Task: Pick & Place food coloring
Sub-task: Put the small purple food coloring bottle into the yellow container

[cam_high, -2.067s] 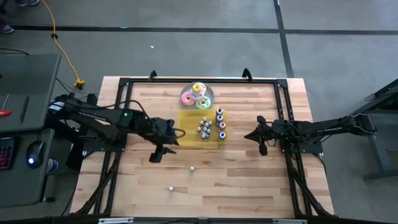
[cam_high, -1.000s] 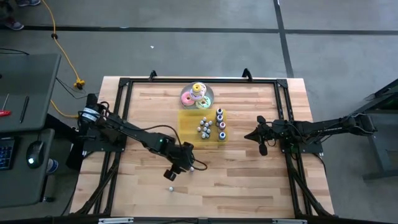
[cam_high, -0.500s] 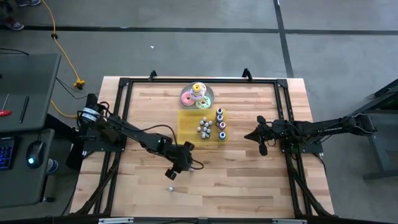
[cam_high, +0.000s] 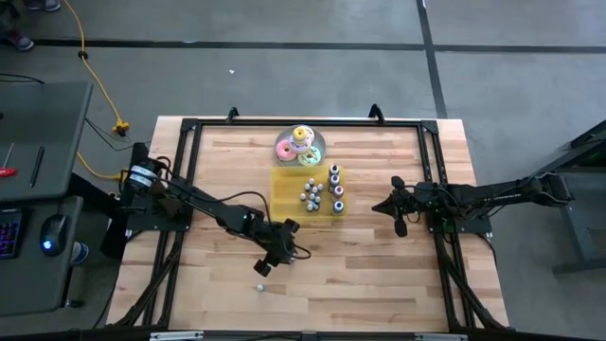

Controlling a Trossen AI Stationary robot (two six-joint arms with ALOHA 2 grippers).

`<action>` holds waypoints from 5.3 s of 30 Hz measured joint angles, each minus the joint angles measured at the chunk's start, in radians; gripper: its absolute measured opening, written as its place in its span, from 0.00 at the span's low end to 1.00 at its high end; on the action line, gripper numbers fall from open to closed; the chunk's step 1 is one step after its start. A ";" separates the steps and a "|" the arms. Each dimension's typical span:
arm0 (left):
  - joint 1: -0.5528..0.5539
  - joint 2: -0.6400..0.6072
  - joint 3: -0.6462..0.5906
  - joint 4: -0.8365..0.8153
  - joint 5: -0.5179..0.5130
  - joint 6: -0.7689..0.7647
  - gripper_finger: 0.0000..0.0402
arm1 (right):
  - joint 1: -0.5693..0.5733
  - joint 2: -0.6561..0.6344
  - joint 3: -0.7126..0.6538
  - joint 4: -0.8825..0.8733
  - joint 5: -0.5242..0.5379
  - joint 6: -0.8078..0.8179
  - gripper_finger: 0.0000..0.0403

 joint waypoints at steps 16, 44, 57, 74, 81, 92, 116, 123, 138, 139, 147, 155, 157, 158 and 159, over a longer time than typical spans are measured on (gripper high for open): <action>0.000 0.023 0.000 0.003 -0.003 -0.004 0.42 | 0.000 0.000 0.000 0.000 0.000 0.000 0.00; 0.005 -0.043 0.023 -0.071 -0.042 0.003 0.12 | 0.000 0.000 0.000 0.000 0.000 0.000 0.00; 0.066 -0.275 0.122 -0.451 -0.046 0.012 0.12 | 0.000 0.000 0.000 -0.002 0.000 0.000 0.00; 0.242 -0.461 0.144 -0.666 -0.027 -0.200 0.12 | 0.000 0.000 0.000 -0.002 0.000 0.000 0.00; 0.356 -0.471 0.144 -0.651 -0.028 -0.389 0.12 | 0.000 0.000 0.000 -0.001 0.000 0.000 0.00; 0.427 -0.370 0.144 -0.595 -0.032 -0.398 0.12 | 0.000 0.000 0.000 -0.001 0.000 0.000 0.00; 0.366 -0.151 0.144 -0.433 -0.199 -0.487 0.12 | 0.000 0.000 0.000 0.000 0.000 0.000 0.00; 0.366 -0.116 0.144 -0.400 -0.263 -0.661 0.12 | 0.000 0.000 0.000 -0.003 0.000 0.000 0.00; 0.339 -0.016 0.143 -0.315 -0.257 -0.764 0.12 | 0.000 0.000 0.000 -0.001 0.000 0.000 0.00; 0.339 -0.009 0.144 -0.298 -0.257 -0.766 0.12 | 0.000 0.000 0.000 -0.001 0.000 0.000 0.00; 0.339 0.007 0.144 -0.280 -0.264 -0.787 0.12 | 0.000 0.000 0.000 0.000 0.000 0.000 0.00; 0.339 0.025 0.143 -0.280 -0.264 -0.785 0.12 | 0.000 0.000 0.000 -0.001 0.000 0.000 0.00; 0.339 0.035 0.144 -0.265 -0.265 -0.783 0.12 | 0.000 0.000 0.000 -0.002 0.000 0.000 0.00; 0.339 0.043 0.146 -0.249 -0.266 -0.782 0.12 | 0.000 0.000 0.000 -0.001 0.000 0.000 0.00; 0.339 0.046 0.144 -0.253 -0.265 -0.782 0.12 | 0.000 0.000 0.000 0.000 0.000 0.000 0.00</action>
